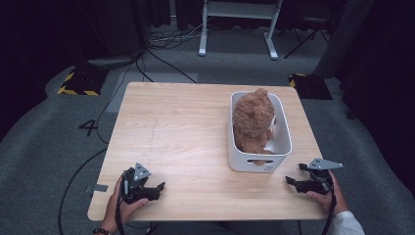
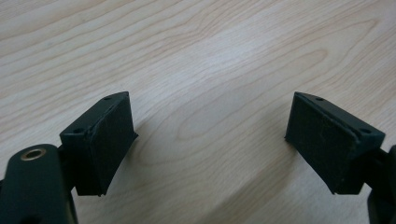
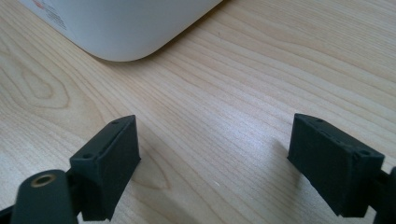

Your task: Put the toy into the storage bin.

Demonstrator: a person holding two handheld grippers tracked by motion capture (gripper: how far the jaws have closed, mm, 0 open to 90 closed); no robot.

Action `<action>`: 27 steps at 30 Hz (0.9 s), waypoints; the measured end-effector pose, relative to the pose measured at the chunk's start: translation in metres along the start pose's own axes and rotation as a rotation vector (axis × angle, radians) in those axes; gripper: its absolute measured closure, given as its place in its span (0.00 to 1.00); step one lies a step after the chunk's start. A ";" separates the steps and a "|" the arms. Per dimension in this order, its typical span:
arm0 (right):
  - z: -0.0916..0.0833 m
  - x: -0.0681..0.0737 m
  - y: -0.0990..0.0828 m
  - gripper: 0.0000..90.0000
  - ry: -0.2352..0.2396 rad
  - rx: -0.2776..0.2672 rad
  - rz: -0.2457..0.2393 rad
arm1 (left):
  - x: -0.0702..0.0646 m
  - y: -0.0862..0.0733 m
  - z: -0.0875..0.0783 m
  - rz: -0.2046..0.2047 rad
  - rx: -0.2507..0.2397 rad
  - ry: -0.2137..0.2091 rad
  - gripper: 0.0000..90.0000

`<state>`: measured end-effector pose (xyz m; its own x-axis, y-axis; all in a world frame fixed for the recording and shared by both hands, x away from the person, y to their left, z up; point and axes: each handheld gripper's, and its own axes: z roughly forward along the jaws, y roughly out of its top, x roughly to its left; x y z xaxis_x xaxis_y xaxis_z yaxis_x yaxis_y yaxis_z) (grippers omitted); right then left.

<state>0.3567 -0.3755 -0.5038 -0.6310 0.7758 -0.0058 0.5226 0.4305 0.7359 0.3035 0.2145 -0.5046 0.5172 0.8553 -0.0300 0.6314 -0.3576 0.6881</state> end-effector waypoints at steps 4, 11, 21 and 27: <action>0.000 0.000 0.000 0.18 0.000 0.000 0.000 | 0.000 0.000 -0.001 -0.003 0.001 0.005 0.17; 0.000 0.000 0.000 0.18 0.000 0.000 0.000 | 0.001 0.001 0.001 -0.006 0.003 0.002 0.16; 0.000 0.000 0.000 0.18 -0.001 0.000 0.000 | 0.002 0.002 0.002 -0.004 0.003 0.002 0.16; 0.000 0.000 0.000 0.18 -0.001 0.000 0.000 | 0.002 0.003 0.003 -0.005 0.000 0.003 0.16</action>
<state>0.3567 -0.3754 -0.5039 -0.6304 0.7763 -0.0067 0.5224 0.4306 0.7360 0.3084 0.2138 -0.5047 0.5122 0.8583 -0.0308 0.6341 -0.3538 0.6876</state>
